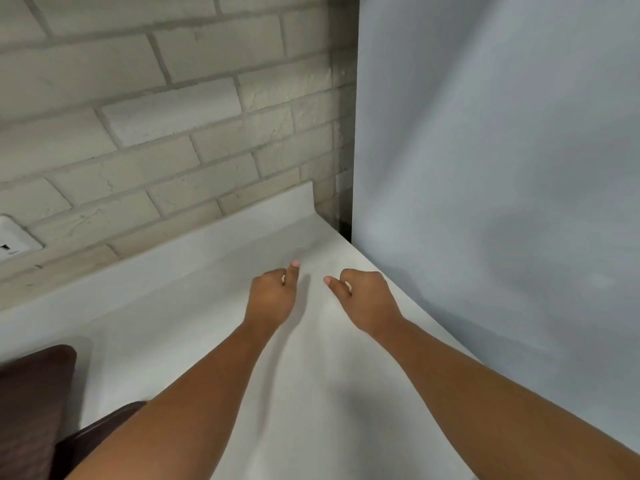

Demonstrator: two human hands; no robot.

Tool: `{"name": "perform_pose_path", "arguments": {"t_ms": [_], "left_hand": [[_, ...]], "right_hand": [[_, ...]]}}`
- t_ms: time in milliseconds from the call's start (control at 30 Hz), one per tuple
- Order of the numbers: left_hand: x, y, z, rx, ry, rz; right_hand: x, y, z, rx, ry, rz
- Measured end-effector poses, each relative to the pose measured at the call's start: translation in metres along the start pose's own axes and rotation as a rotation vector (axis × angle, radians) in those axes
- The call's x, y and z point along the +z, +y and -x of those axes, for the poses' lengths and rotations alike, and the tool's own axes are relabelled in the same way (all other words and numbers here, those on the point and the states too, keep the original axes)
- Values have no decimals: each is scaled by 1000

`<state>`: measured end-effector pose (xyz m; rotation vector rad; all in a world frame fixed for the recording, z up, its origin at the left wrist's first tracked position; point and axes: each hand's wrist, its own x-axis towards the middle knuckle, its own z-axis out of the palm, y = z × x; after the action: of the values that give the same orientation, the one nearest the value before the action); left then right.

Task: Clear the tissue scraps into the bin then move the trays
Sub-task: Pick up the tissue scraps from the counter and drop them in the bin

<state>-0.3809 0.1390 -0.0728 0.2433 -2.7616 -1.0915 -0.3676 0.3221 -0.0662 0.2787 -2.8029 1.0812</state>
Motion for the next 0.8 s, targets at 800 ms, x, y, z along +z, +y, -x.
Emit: {"name": "perform_pose_path", "arguments": {"t_ms": [800], "left_hand": [[78, 157, 327, 69, -379, 127]], "right_hand": [[-178, 90, 300, 170, 224, -253]]}}
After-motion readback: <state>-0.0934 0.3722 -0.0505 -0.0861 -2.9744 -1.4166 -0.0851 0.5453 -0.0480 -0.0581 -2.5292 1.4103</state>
